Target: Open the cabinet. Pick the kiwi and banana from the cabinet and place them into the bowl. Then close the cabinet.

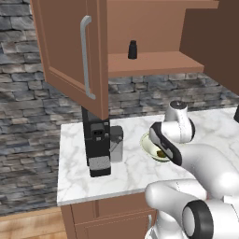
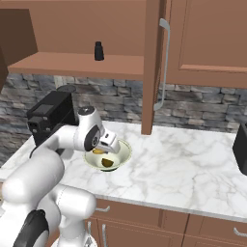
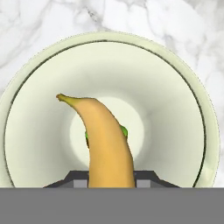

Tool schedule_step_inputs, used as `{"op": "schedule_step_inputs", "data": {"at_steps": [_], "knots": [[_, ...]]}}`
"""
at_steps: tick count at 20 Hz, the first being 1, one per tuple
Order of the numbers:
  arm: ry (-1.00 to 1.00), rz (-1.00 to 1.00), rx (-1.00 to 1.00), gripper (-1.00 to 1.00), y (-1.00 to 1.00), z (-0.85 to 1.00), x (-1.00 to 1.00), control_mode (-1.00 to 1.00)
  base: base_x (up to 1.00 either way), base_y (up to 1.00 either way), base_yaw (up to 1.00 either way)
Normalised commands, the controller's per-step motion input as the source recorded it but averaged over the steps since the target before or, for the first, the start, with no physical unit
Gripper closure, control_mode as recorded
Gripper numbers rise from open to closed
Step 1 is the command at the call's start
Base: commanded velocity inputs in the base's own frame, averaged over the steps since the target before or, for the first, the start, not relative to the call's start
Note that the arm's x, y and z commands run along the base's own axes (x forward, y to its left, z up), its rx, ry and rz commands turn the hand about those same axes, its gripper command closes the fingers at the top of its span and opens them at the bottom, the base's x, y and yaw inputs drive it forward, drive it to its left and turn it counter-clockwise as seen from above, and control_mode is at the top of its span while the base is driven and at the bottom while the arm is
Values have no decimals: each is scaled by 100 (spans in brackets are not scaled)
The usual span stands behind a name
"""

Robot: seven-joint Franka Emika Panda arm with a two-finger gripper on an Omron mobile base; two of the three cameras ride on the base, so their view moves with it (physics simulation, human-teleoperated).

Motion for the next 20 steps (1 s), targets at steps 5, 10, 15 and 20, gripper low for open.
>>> {"op": "schedule_step_inputs", "data": {"at_steps": [5,10,15,20], "knots": [[0,-1,0,100,0,-14,5,-100,0,0,0],[1,-1,0,100,0,-13,6,-100,0,0,0],[1,-1,0,100,0,-11,6,-100,0,0,0],[1,-1,0,100,0,-11,6,-100,0,0,0]]}}
